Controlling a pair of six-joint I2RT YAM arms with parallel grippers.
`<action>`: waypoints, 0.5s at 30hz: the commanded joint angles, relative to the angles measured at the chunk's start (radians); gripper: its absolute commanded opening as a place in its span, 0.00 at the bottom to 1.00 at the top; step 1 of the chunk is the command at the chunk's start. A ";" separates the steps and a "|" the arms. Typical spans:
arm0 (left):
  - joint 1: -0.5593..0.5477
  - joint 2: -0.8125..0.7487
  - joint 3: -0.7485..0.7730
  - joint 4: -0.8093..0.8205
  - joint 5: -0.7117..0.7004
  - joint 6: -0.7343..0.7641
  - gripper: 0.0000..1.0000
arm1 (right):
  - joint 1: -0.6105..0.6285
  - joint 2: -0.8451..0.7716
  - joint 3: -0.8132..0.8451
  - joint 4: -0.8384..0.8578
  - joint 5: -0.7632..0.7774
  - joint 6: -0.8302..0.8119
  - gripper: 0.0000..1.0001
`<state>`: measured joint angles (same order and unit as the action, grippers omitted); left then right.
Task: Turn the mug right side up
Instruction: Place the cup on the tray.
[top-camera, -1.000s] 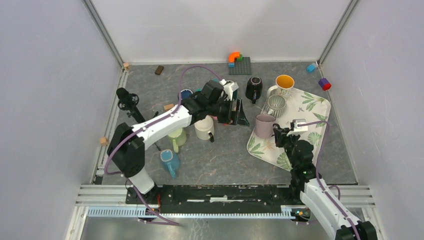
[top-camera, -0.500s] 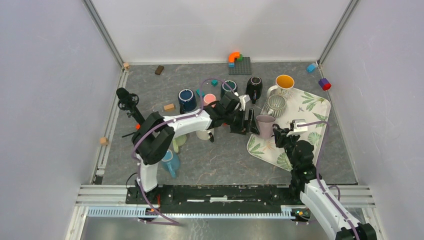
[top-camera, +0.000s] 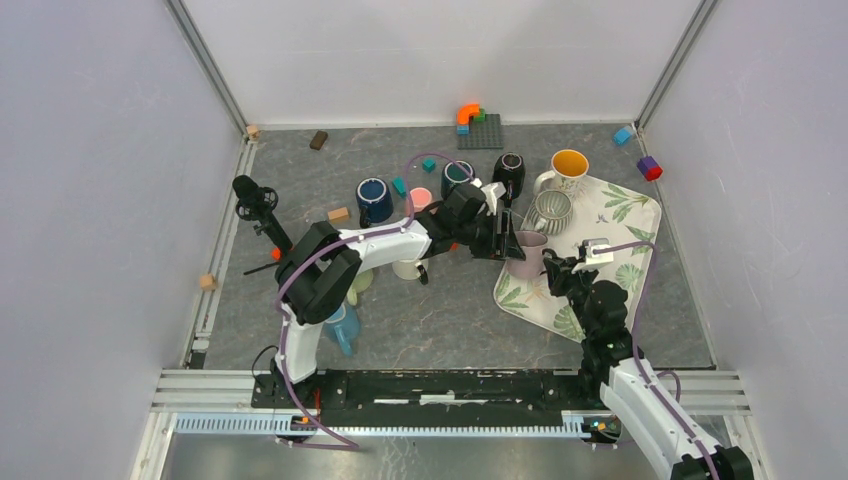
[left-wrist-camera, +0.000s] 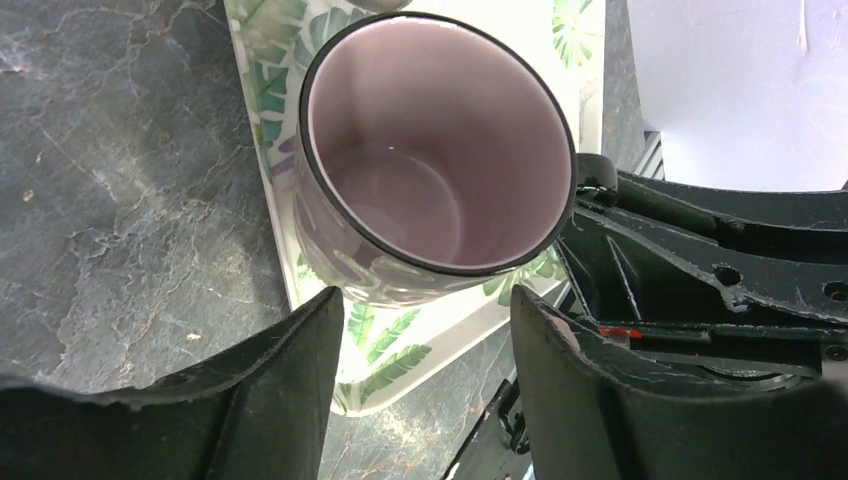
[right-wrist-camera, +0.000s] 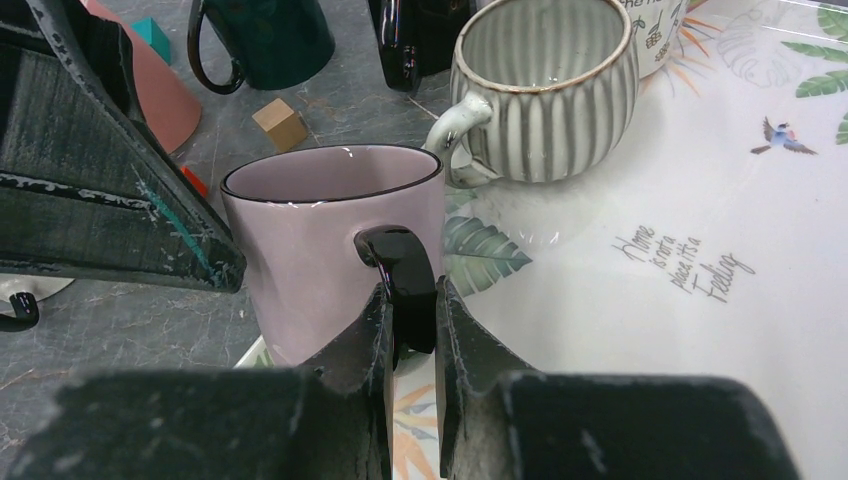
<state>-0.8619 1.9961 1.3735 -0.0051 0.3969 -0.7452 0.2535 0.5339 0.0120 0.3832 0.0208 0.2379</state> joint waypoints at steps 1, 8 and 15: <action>-0.009 0.011 0.007 0.083 -0.012 0.003 0.66 | 0.003 -0.023 -0.116 0.028 -0.018 0.006 0.16; -0.018 0.012 -0.013 0.100 -0.014 0.006 0.59 | 0.004 -0.041 -0.106 -0.039 -0.054 0.010 0.26; -0.026 0.008 -0.035 0.115 -0.014 0.002 0.55 | 0.004 -0.042 -0.103 -0.079 -0.071 0.025 0.36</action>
<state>-0.8768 2.0010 1.3502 0.0448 0.3943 -0.7448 0.2535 0.4946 0.0120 0.3119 -0.0174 0.2481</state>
